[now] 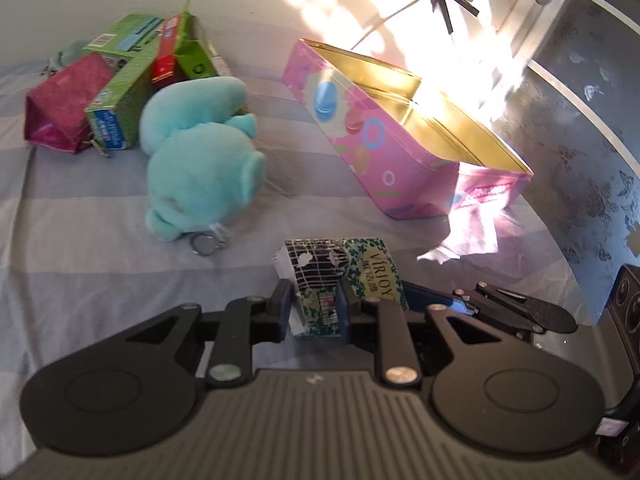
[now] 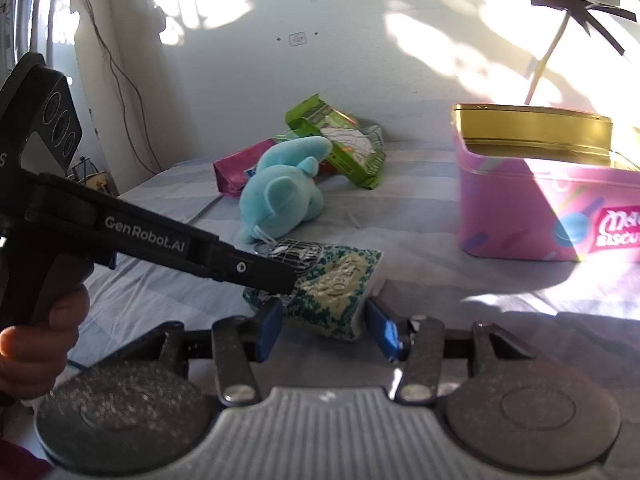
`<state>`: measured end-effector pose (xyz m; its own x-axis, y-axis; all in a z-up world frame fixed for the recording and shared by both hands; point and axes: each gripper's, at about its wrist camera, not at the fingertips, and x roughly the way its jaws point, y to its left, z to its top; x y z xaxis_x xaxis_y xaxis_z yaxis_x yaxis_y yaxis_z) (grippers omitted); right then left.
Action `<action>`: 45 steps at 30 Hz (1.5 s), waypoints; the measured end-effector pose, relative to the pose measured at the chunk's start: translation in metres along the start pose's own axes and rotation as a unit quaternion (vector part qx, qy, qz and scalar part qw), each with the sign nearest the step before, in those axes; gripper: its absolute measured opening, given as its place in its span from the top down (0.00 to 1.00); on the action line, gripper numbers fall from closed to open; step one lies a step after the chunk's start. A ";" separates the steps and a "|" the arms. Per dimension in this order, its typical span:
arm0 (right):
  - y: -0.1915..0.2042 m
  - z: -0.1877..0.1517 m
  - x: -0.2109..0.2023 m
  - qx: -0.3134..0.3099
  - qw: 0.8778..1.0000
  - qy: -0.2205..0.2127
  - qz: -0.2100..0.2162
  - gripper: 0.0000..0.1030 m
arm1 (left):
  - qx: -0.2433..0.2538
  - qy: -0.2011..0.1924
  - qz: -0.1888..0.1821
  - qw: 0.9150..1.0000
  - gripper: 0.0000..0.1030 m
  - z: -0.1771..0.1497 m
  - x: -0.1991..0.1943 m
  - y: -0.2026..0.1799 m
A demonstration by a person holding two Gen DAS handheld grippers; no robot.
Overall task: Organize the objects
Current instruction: 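Lower the green tissue pack into the pink tin and open the left gripper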
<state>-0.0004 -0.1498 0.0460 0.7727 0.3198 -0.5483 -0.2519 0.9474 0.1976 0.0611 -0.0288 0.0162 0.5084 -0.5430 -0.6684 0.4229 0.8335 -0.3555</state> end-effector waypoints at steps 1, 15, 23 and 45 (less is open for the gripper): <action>-0.004 -0.002 -0.005 0.005 1.000 -0.001 -0.006 0.54 | 0.007 0.003 -0.007 1.000 0.75 0.000 0.003 -0.004; -0.010 -0.010 -0.007 0.011 1.000 0.006 -0.021 0.39 | 0.020 0.004 0.010 1.000 0.48 -0.004 0.012 -0.020; -0.001 -0.001 -0.015 -0.019 0.998 -0.028 -0.044 0.59 | 0.063 -0.013 0.006 0.998 0.63 0.009 0.007 -0.046; -0.101 0.055 0.003 0.002 0.969 -0.153 -0.195 0.56 | 0.144 -0.081 -0.006 0.986 0.62 0.106 0.093 -0.121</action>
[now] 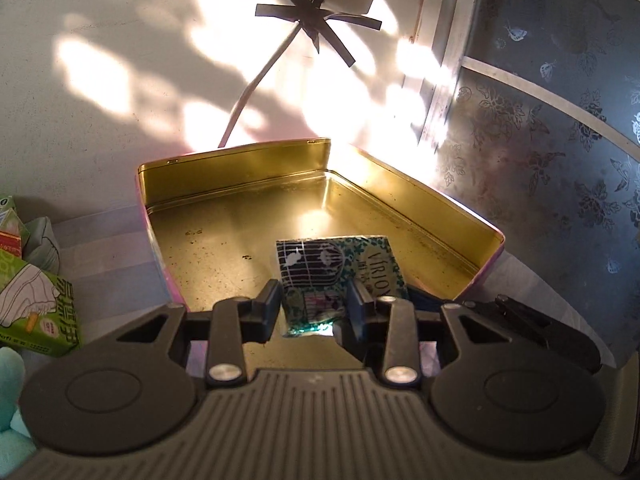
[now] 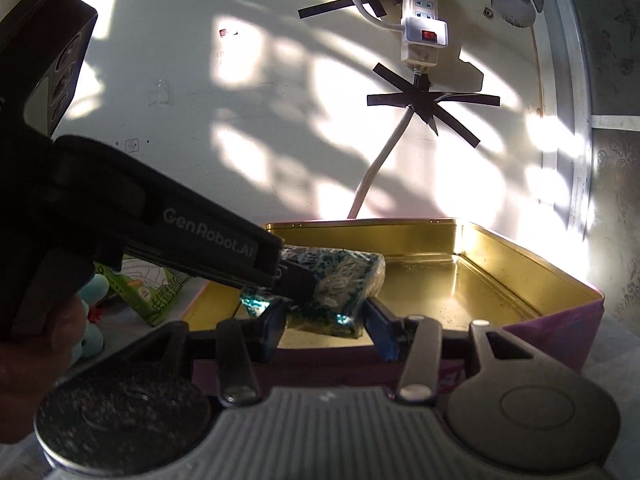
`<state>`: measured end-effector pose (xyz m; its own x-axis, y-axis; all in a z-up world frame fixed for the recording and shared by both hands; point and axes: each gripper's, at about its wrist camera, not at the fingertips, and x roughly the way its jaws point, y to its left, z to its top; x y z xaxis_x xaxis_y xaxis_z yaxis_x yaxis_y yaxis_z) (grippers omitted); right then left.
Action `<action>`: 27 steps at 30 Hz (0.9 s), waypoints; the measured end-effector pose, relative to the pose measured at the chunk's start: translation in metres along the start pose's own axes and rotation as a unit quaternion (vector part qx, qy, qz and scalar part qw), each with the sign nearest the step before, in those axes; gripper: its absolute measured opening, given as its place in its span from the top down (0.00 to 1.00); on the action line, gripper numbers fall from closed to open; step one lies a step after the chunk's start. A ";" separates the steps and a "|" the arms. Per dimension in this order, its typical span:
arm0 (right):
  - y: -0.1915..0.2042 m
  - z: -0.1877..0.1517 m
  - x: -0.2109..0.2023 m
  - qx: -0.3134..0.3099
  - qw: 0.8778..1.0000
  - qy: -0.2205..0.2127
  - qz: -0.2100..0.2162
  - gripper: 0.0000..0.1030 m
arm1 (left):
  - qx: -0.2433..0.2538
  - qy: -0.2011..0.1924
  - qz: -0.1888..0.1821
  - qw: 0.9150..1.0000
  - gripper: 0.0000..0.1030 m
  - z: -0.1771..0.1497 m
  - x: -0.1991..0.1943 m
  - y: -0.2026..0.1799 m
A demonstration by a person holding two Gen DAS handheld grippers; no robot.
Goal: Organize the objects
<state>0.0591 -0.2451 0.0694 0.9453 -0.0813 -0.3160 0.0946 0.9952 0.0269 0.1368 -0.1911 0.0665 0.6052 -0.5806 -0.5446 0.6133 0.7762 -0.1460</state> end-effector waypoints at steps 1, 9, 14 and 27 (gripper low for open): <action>0.001 -0.001 0.000 -0.001 1.000 -0.003 -0.003 0.55 | 0.003 -0.001 0.004 1.000 0.62 0.000 0.000 0.000; 0.000 -0.004 -0.013 0.004 0.999 -0.031 -0.001 0.45 | -0.001 -0.019 0.067 0.998 0.54 -0.006 -0.022 0.010; 0.013 -0.002 -0.038 0.006 0.998 -0.053 0.014 0.45 | 0.005 -0.034 0.120 0.992 0.54 -0.024 -0.057 0.019; 0.089 -0.029 -0.045 0.025 0.986 0.062 0.154 0.46 | -0.029 -0.014 0.220 0.975 0.51 -0.097 -0.122 0.075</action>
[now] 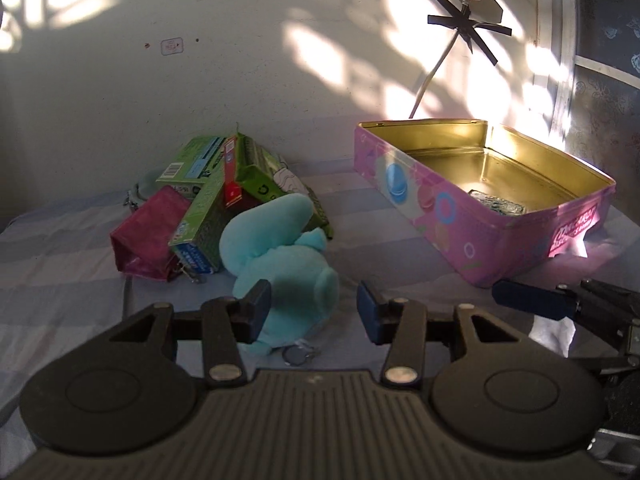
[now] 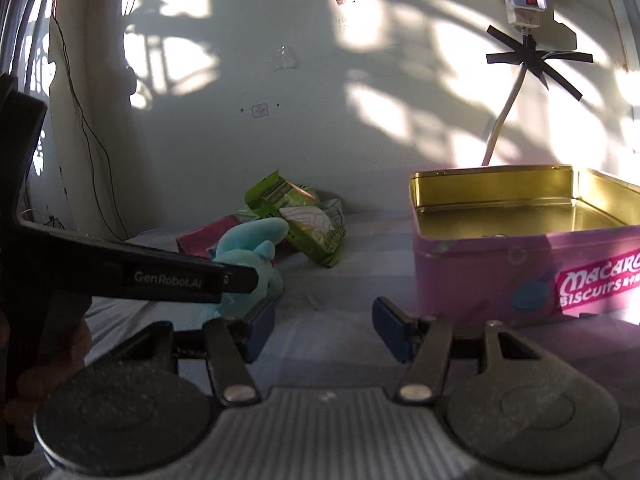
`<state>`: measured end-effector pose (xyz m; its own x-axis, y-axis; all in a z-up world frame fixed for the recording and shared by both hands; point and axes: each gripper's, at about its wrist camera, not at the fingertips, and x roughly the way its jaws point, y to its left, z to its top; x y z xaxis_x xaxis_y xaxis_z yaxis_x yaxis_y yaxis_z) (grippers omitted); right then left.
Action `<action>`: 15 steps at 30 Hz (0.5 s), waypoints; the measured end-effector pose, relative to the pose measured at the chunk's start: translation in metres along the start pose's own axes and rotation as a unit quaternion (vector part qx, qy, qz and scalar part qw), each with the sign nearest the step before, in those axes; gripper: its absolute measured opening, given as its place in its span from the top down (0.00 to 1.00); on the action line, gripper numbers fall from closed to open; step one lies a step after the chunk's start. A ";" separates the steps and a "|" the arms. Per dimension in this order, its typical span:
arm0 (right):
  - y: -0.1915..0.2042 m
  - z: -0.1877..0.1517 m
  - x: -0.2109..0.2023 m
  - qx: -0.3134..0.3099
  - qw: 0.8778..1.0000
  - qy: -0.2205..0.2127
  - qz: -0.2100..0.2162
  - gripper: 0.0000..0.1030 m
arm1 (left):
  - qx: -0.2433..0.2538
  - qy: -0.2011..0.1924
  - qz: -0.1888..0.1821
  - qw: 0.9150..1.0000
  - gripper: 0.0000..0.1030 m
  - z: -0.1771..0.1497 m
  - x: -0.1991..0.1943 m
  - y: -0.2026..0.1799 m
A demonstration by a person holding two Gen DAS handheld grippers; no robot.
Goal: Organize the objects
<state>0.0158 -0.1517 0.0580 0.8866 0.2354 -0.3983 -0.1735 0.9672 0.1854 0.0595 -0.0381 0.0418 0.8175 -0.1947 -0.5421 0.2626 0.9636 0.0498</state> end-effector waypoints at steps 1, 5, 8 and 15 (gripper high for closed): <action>0.004 -0.002 0.003 -0.002 1.000 0.007 0.003 0.46 | -0.003 0.002 0.008 1.000 0.51 -0.004 -0.001 0.005; 0.021 -0.006 0.008 -0.021 1.000 0.021 0.006 0.46 | -0.018 0.010 0.029 0.999 0.50 -0.016 -0.002 0.025; 0.027 -0.008 0.011 -0.026 0.999 0.030 0.007 0.46 | -0.028 0.017 0.043 0.999 0.50 -0.022 0.001 0.036; 0.036 -0.006 0.020 -0.029 0.998 0.048 0.016 0.46 | -0.043 0.020 0.071 0.996 0.49 -0.033 0.005 0.057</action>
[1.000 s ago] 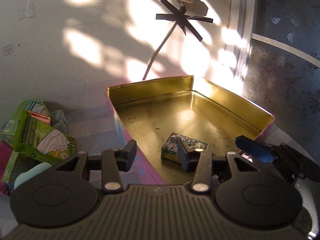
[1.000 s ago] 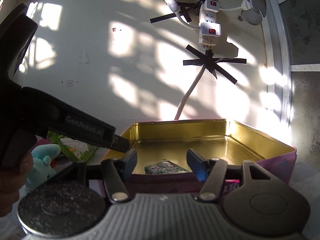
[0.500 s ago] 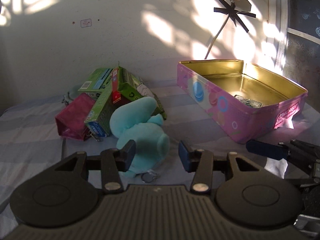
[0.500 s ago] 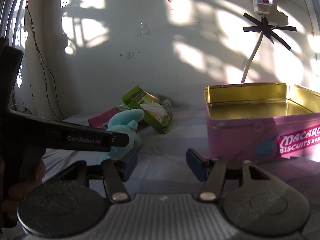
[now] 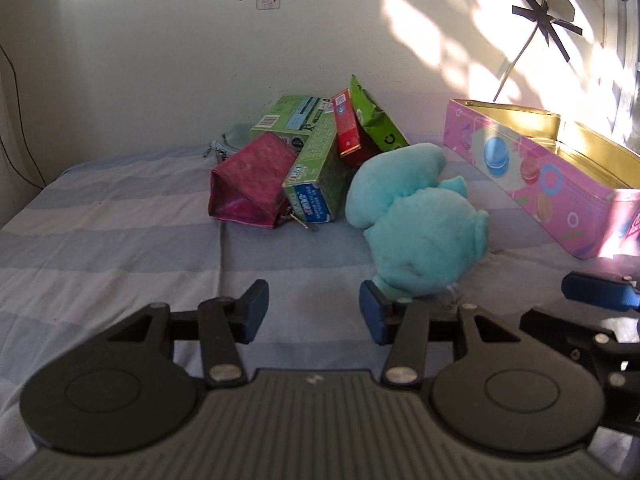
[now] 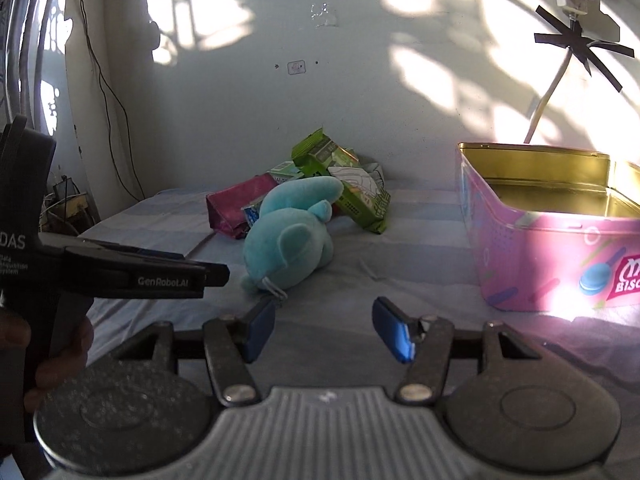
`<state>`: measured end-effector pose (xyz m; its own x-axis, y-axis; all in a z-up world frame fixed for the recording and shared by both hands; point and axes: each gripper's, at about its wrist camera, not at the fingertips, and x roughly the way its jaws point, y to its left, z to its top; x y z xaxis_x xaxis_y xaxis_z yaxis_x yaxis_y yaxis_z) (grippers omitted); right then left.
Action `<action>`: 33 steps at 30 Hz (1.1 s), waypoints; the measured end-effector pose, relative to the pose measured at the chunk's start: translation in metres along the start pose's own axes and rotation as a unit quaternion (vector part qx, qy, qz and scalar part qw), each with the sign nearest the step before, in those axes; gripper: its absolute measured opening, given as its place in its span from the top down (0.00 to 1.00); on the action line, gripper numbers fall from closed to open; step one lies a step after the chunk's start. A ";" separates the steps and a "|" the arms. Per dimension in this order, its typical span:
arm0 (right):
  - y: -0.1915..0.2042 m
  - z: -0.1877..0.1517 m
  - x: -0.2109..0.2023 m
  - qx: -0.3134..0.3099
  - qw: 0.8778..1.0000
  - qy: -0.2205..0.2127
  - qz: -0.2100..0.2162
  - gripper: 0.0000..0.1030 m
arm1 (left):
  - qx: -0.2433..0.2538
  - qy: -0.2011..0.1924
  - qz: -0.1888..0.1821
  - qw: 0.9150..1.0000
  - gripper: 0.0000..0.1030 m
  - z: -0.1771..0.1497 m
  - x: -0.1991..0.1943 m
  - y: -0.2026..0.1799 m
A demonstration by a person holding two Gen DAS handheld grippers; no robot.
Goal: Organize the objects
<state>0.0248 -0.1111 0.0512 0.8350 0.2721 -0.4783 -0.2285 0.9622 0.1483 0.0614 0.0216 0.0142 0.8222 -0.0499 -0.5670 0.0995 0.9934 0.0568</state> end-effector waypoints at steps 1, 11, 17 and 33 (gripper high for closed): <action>0.002 0.001 0.002 -0.002 1.000 0.002 0.002 0.46 | -0.005 0.001 0.004 1.000 0.49 -0.001 0.002 0.005; 0.014 0.027 0.029 -0.008 1.000 0.000 0.023 0.41 | -0.075 0.004 -0.007 0.997 0.48 -0.005 0.011 0.034; 0.010 0.039 0.055 0.017 0.999 0.028 0.042 0.68 | -0.092 -0.001 -0.022 0.996 0.47 -0.005 0.011 0.039; 0.051 0.017 -0.017 -0.191 0.978 -0.057 0.055 0.54 | -0.195 0.018 -0.146 0.970 0.43 0.002 0.000 0.061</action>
<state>0.0073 -0.0669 0.0814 0.8402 0.3919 -0.3748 -0.4727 0.8681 -0.1519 0.0684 0.0816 0.0198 0.7697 -0.3380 -0.5416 0.0991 0.9014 -0.4216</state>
